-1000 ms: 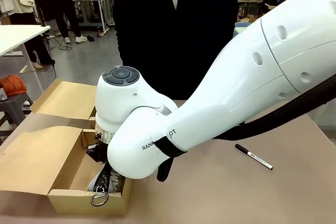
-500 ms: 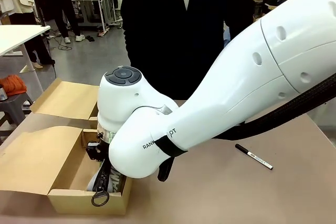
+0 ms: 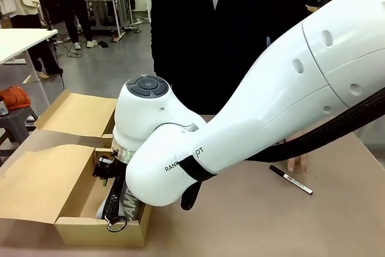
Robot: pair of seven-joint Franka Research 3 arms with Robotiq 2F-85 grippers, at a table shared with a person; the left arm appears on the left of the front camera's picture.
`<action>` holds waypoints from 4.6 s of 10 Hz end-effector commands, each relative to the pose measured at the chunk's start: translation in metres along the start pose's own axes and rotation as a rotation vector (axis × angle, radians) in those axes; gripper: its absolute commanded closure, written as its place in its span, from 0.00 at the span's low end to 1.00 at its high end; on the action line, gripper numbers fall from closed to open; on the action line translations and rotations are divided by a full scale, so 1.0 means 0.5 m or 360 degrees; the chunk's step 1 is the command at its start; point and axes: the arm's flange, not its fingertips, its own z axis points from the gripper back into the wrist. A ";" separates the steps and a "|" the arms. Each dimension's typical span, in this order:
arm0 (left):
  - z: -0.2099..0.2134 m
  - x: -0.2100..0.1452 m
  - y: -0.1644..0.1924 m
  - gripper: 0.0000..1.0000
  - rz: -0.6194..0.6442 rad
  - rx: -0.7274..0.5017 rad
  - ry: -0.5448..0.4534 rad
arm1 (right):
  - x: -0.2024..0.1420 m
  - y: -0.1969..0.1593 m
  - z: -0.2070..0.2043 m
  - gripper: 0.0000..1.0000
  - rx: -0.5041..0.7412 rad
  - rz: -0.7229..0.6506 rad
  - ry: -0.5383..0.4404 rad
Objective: Place items inside the box.
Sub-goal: Pick up a Pencil pouch or Stapler and place it inside the Mailer Box closest to the robot.
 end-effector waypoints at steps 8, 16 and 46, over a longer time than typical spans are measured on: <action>-0.002 0.000 -0.002 0.00 -0.0038 -0.0034 -0.0020 | -0.193 -0.313 0.494 0.00 0.0310 0.0375 0.0398; -0.002 0.000 -0.002 0.00 -0.0038 -0.0034 -0.0020 | -0.027 -0.490 0.846 0.00 0.1010 0.0402 0.0749; -0.002 0.000 -0.002 0.00 -0.0038 -0.0034 -0.0020 | 0.145 -0.589 0.718 0.00 0.0602 0.0532 0.0691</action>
